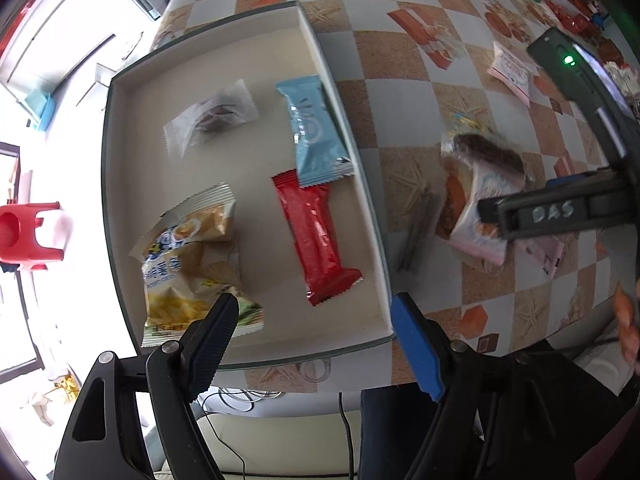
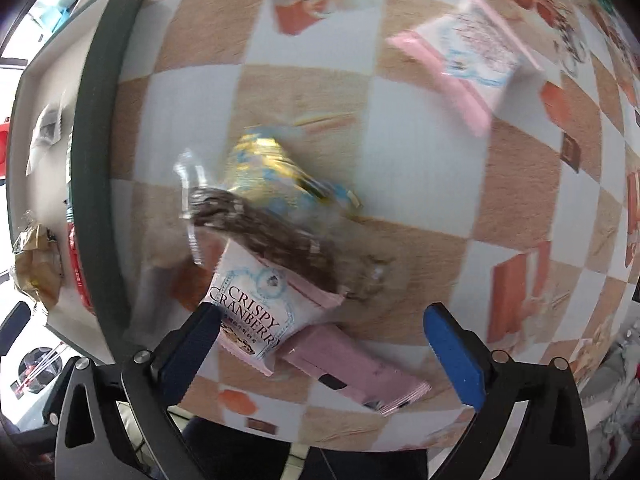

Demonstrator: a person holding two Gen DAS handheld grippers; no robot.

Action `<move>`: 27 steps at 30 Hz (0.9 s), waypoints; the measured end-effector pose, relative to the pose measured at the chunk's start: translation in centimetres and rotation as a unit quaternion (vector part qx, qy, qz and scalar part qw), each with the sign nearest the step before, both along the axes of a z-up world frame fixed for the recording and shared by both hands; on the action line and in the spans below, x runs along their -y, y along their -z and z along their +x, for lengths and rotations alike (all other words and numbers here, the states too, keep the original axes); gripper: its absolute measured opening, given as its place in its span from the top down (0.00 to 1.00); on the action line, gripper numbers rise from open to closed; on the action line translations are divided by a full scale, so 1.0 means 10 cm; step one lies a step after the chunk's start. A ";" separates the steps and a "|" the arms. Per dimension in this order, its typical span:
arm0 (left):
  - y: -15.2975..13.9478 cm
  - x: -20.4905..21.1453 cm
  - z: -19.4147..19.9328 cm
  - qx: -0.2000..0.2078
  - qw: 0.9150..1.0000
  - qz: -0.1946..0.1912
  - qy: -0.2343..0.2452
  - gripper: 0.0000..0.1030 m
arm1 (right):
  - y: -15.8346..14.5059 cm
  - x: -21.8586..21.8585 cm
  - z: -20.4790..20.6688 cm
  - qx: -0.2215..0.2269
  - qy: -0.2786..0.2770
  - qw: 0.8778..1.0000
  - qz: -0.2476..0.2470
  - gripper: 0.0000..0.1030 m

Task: Organize snacks
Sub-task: 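Move both tools back over the remaining snacks on the table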

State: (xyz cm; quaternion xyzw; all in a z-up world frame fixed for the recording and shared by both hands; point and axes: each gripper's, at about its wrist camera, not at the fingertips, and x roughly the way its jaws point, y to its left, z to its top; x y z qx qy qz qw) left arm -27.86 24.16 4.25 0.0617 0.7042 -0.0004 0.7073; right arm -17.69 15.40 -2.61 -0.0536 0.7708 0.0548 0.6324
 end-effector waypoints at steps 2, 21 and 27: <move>0.00 0.06 0.00 -0.003 1.000 0.000 0.001 0.21 | -0.02 0.14 0.04 0.006 0.017 1.000 -0.010 0.02; 0.02 -0.15 -0.02 -0.004 0.999 0.014 -0.031 0.21 | 0.04 -0.90 -0.15 0.007 -0.022 1.000 0.017 0.02; 0.10 -0.19 -0.04 -0.011 1.000 0.008 -0.026 0.21 | -0.03 -1.07 -0.25 0.061 -0.102 0.992 -0.042 0.01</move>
